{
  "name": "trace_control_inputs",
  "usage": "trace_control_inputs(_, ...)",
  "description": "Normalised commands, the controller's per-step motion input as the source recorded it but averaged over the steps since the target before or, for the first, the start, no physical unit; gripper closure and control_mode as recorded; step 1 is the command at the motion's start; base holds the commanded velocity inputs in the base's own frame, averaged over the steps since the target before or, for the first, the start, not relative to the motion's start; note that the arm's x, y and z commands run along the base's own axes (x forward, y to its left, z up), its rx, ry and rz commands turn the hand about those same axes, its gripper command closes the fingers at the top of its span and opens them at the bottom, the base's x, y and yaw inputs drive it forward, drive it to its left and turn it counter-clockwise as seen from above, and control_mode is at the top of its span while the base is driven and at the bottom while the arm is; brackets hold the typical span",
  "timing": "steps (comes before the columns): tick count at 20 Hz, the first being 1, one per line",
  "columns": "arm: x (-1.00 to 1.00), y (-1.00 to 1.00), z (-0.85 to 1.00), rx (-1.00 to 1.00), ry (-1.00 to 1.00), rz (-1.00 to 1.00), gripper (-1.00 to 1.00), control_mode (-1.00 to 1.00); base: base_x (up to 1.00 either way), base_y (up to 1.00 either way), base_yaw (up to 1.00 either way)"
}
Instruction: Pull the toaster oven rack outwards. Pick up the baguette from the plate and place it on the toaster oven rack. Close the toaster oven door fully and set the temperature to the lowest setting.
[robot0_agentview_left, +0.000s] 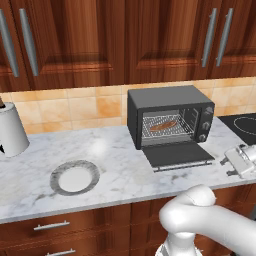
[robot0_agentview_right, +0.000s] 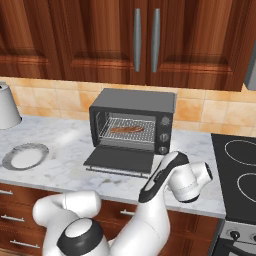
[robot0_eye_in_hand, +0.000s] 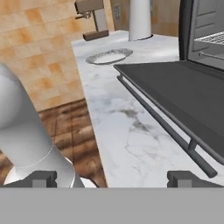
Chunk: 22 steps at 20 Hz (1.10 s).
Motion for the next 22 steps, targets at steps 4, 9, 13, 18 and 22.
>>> trace_control_inputs(4, 0.12, 0.00, -0.11, 0.00, 0.00, -0.01, -1.00, -1.00, 0.00, 0.00, 0.00)
trace_control_inputs(9, 0.14, 0.00, -0.10, 0.02, 0.00, 0.00, -1.00, -1.00, 0.00, 0.00, 0.00)
trace_control_inputs(13, 0.10, -0.03, -0.01, 0.06, 0.00, -0.01, -1.00, -1.00, 0.00, 0.00, 0.00)
trace_control_inputs(18, 0.09, -0.11, 0.00, 0.10, -0.01, -0.03, -1.00, -1.00, 0.00, 0.00, 0.00)
trace_control_inputs(22, 0.10, -0.09, -0.01, 0.09, 0.00, -0.02, -1.00, -1.00, 0.00, 0.00, 0.00)
